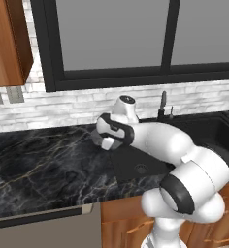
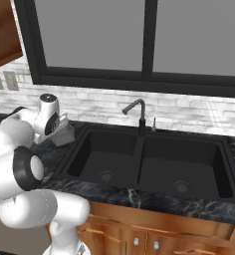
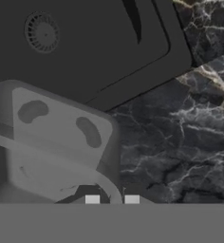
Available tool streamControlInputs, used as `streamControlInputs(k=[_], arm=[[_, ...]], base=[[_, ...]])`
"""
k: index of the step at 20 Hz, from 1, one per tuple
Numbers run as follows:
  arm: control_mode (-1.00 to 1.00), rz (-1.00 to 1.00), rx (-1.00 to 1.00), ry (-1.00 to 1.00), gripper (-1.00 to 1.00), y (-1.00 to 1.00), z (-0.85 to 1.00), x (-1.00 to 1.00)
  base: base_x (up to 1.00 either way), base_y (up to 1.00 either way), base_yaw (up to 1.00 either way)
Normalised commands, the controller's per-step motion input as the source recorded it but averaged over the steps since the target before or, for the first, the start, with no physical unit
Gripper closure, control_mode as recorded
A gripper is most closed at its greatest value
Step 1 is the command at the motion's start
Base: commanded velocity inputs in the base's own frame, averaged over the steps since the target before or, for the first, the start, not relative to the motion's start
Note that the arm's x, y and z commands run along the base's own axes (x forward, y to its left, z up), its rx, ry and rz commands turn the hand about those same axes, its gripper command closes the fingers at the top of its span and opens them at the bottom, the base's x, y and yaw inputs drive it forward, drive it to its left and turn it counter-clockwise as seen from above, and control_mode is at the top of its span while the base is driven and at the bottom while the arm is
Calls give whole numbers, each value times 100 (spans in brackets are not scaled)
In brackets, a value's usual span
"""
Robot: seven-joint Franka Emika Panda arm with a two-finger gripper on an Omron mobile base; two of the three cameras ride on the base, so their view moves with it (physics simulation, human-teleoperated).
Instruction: Place the tupperware in the left basin and the mug in the right basin of the sink.
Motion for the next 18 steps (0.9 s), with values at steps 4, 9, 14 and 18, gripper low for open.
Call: streamControlInputs(k=[4, 9, 14, 18], arm=[[-100, -26, 9, 0, 100, -20, 8, -15], [-100, -26, 3, 0, 100, -19, 3, -10], [-100, -28, 1, 3, 100, -18, 3, -1], [-100, -27, 3, 16, 100, -17, 15, 0]], base=[[0, 0, 0], [0, 0, 0], [0, 0, 0], [0, 0, 0]])
